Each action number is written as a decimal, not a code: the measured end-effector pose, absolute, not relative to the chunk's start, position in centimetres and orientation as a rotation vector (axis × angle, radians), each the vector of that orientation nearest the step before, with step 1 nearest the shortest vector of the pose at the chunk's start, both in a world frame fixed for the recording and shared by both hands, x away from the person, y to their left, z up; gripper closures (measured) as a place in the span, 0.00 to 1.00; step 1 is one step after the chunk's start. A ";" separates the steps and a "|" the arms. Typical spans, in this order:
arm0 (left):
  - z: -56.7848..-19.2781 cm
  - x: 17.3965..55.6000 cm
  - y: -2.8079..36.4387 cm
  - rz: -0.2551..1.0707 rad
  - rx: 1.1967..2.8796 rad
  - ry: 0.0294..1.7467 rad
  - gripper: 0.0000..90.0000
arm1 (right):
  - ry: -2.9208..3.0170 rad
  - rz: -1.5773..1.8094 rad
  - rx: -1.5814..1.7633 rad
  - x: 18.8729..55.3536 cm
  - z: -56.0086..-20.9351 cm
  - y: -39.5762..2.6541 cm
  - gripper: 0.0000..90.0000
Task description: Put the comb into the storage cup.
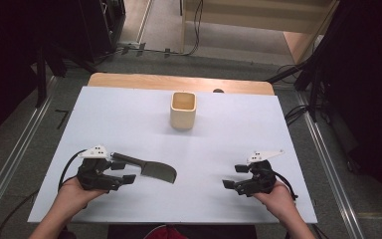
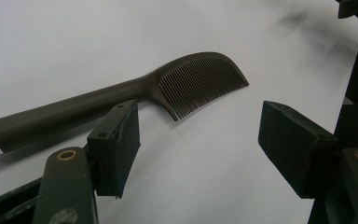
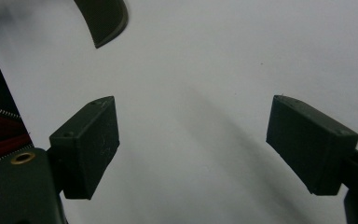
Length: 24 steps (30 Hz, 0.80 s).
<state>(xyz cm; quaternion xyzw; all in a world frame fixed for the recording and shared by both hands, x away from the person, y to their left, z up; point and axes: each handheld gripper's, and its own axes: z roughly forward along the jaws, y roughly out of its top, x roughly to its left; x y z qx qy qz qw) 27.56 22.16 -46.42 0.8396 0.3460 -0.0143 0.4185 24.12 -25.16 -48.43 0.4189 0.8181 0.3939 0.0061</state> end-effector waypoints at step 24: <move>-46.3 27.7 22.2 -0.099 2.080 0.922 0.34 | 2.560 1.231 1.311 24.2 -48.4 -25.2 0.20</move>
